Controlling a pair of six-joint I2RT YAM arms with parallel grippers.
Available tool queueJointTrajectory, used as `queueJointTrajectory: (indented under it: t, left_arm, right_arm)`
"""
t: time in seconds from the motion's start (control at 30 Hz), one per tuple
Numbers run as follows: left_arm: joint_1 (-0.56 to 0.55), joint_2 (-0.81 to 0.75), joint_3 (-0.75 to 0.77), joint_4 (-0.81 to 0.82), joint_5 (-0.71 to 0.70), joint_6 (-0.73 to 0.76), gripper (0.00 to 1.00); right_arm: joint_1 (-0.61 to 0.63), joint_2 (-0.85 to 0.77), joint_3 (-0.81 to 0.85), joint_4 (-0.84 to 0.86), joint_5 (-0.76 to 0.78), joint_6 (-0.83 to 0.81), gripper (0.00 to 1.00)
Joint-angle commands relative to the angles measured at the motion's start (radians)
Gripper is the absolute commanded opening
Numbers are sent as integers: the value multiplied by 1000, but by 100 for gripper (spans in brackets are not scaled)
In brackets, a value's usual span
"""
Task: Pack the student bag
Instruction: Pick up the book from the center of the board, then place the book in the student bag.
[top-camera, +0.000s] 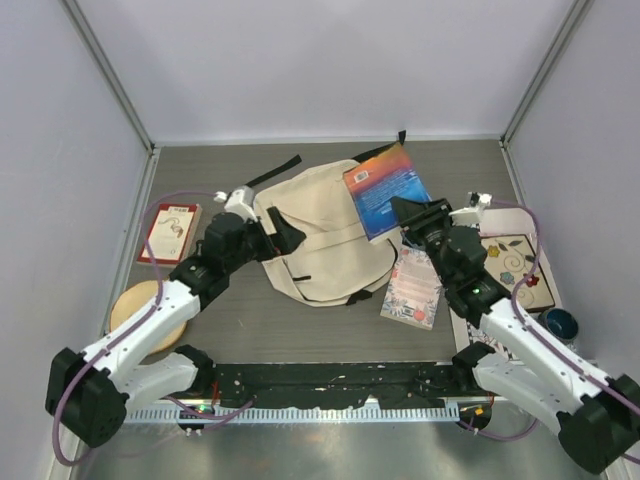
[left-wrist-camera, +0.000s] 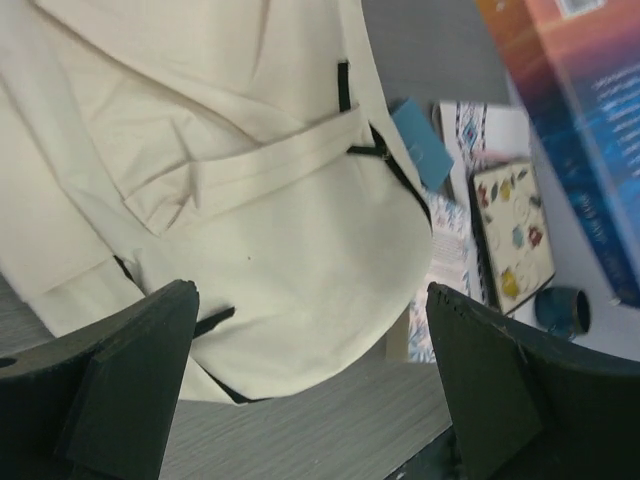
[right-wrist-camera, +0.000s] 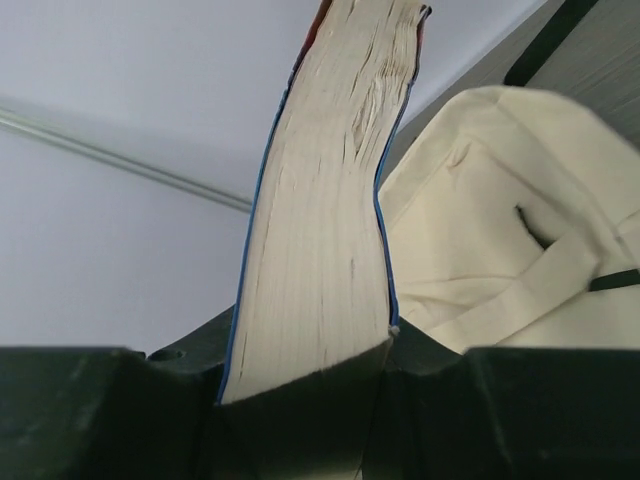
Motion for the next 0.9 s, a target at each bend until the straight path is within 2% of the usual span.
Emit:
queueJointTrajectory:
  t: [0.0, 0.13, 0.33, 0.43, 0.57, 0.87]
  left_arm:
    - [-169, 104, 119, -67, -48, 214, 100]
    - [-344, 263, 240, -104, -116, 350, 100]
    - [-483, 457, 387, -188, -119, 518, 100]
    - [-520, 560, 456, -242, -134, 564, 99]
    - [-540, 662, 524, -303, -134, 584, 92]
    - [-559, 739, 539, -294, -131, 578, 90]
  right_arm:
    - [0, -168, 173, -299, 167, -238, 1]
    - [-1, -254, 239, -464, 295, -334, 1]
    - [-3, -297, 305, -617, 307, -376, 1]
    - [-3, -312, 316, -672, 325, -373, 1]
    - [-3, -355, 313, -706, 348, -368, 1]
    - [-3, -392, 324, -775, 370, -361, 1]
